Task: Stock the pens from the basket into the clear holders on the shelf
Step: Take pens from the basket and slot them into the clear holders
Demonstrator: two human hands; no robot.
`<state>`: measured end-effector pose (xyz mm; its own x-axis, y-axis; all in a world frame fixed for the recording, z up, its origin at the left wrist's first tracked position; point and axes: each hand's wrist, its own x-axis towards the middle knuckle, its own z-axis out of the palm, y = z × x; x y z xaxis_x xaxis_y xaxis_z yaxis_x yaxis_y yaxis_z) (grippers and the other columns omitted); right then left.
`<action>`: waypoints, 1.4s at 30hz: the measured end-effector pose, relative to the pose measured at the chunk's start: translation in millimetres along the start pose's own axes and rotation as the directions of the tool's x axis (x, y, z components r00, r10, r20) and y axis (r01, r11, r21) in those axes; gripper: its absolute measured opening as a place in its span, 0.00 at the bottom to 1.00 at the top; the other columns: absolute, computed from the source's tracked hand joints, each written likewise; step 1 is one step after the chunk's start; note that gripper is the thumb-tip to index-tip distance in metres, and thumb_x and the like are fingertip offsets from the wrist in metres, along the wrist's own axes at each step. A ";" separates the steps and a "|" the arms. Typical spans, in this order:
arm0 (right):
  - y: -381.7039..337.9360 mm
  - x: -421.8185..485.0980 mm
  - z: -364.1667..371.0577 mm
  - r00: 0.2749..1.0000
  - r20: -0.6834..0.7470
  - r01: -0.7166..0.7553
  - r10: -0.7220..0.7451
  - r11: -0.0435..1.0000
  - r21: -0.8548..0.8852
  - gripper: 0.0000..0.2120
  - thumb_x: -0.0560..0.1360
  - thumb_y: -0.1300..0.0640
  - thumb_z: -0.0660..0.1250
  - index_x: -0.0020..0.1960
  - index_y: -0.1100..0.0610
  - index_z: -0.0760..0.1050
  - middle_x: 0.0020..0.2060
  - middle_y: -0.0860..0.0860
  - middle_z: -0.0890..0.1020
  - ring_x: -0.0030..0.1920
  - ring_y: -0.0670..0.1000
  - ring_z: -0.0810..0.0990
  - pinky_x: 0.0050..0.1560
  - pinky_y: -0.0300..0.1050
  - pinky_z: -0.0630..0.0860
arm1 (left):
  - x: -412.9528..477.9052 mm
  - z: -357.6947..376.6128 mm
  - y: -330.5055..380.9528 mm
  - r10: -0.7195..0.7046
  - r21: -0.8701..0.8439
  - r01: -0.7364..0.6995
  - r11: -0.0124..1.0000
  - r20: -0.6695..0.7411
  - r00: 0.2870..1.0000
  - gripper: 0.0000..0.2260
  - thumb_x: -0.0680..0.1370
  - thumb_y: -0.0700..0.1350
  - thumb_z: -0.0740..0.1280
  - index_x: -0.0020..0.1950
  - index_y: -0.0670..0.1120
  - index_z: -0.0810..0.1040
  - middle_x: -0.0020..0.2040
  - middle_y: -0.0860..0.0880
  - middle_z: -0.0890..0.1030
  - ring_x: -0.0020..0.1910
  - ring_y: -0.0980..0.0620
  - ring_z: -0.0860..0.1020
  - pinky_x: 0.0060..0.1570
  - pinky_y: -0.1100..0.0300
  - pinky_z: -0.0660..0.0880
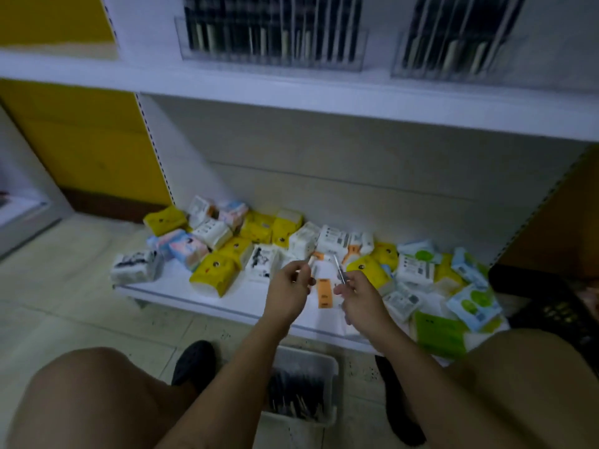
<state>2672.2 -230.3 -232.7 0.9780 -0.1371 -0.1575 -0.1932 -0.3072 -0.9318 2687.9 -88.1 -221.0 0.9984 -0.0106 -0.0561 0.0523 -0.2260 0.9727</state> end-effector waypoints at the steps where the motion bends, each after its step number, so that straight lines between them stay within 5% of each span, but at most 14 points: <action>1: -8.6 -1.6 -5.4 0.999 -0.026 0.034 -0.034 0.999 -0.006 0.06 0.81 0.64 0.55 0.53 0.55 0.68 0.40 0.55 0.72 0.29 0.49 0.65 0.29 0.43 0.62 | -0.9 1.3 11.6 0.026 -0.032 -0.025 0.999 0.009 1.000 0.09 0.81 0.49 0.61 0.56 0.47 0.77 0.42 0.48 0.82 0.36 0.53 0.76 0.37 0.58 0.74; 6: -50.0 -21.3 -37.6 0.943 -0.139 0.295 -0.302 0.953 -0.073 0.07 0.82 0.51 0.57 0.52 0.51 0.72 0.37 0.42 0.77 0.37 0.41 0.75 0.38 0.38 0.69 | -10.7 8.4 72.7 0.144 -0.183 -0.135 0.974 0.035 0.989 0.09 0.79 0.46 0.66 0.57 0.45 0.78 0.42 0.44 0.82 0.38 0.52 0.80 0.40 0.58 0.79; 9: -74.6 -32.7 -60.9 0.922 -0.199 0.344 -0.331 0.938 0.031 0.08 0.81 0.54 0.60 0.45 0.55 0.74 0.26 0.44 0.75 0.27 0.45 0.73 0.33 0.44 0.71 | -16.2 12.7 115.2 0.220 -0.160 -0.208 0.965 0.057 0.974 0.09 0.79 0.48 0.66 0.55 0.44 0.78 0.43 0.45 0.83 0.41 0.54 0.83 0.44 0.56 0.80; 12: -100.6 -39.9 -89.0 0.869 -0.279 0.419 -0.408 0.908 -0.025 0.10 0.80 0.54 0.63 0.45 0.57 0.79 0.33 0.51 0.79 0.35 0.52 0.77 0.39 0.48 0.74 | -18.7 18.7 161.5 0.339 -0.076 -0.334 0.940 0.083 0.937 0.03 0.79 0.45 0.66 0.50 0.47 0.77 0.44 0.48 0.85 0.41 0.60 0.82 0.41 0.64 0.77; 16: -148.7 -51.0 -134.7 0.764 -0.343 0.527 -0.547 0.835 -0.157 0.08 0.78 0.49 0.66 0.45 0.52 0.80 0.40 0.49 0.80 0.40 0.44 0.78 0.35 0.31 0.69 | -19.7 24.7 226.5 0.487 -0.014 -0.487 0.873 0.078 0.870 0.03 0.77 0.44 0.69 0.48 0.45 0.81 0.38 0.53 0.82 0.36 0.63 0.79 0.40 0.66 0.76; 19: -183.8 -57.5 -164.4 0.707 -0.357 0.610 -0.610 0.782 -0.126 0.02 0.76 0.52 0.68 0.47 0.49 0.79 0.40 0.47 0.82 0.41 0.43 0.79 0.40 0.36 0.73 | -22.8 29.7 270.1 0.524 -0.045 -0.522 0.852 0.102 0.846 0.04 0.76 0.44 0.70 0.49 0.45 0.82 0.40 0.51 0.83 0.41 0.56 0.82 0.43 0.60 0.81; 24: -221.2 -63.0 -202.5 0.636 -0.419 0.663 -0.649 0.736 -0.134 0.25 0.76 0.57 0.69 0.68 0.40 0.66 0.38 0.48 0.78 0.40 0.45 0.78 0.42 0.36 0.75 | -21.7 42.0 322.4 0.634 -0.046 -0.634 0.772 0.138 0.761 0.15 0.78 0.42 0.68 0.65 0.48 0.75 0.46 0.48 0.82 0.46 0.54 0.83 0.47 0.57 0.82; 34: -268.2 -22.5 -276.5 0.510 -0.502 0.701 -0.698 0.676 -0.227 0.18 0.75 0.56 0.70 0.62 0.46 0.72 0.42 0.48 0.77 0.40 0.51 0.79 0.42 0.51 0.81 | 18.1 78.4 401.4 0.759 0.000 -0.763 0.646 0.104 0.643 0.13 0.76 0.43 0.70 0.60 0.51 0.77 0.51 0.51 0.80 0.44 0.53 0.83 0.43 0.56 0.82; 42: -296.4 34.8 -302.3 0.411 -0.578 0.737 -0.705 0.630 -0.245 0.18 0.73 0.57 0.72 0.58 0.45 0.71 0.41 0.49 0.78 0.40 0.54 0.81 0.41 0.57 0.81 | 72.2 93.9 439.8 0.845 0.146 -0.838 0.526 0.020 0.534 0.10 0.75 0.43 0.71 0.54 0.53 0.77 0.46 0.54 0.82 0.43 0.61 0.81 0.43 0.66 0.79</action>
<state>2739.5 -428.8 136.9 0.4922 -0.3842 0.7811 0.5795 -0.5249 -0.6234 2780.8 -279.8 181.6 0.5773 -0.2165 0.7873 -0.8121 -0.2521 0.5262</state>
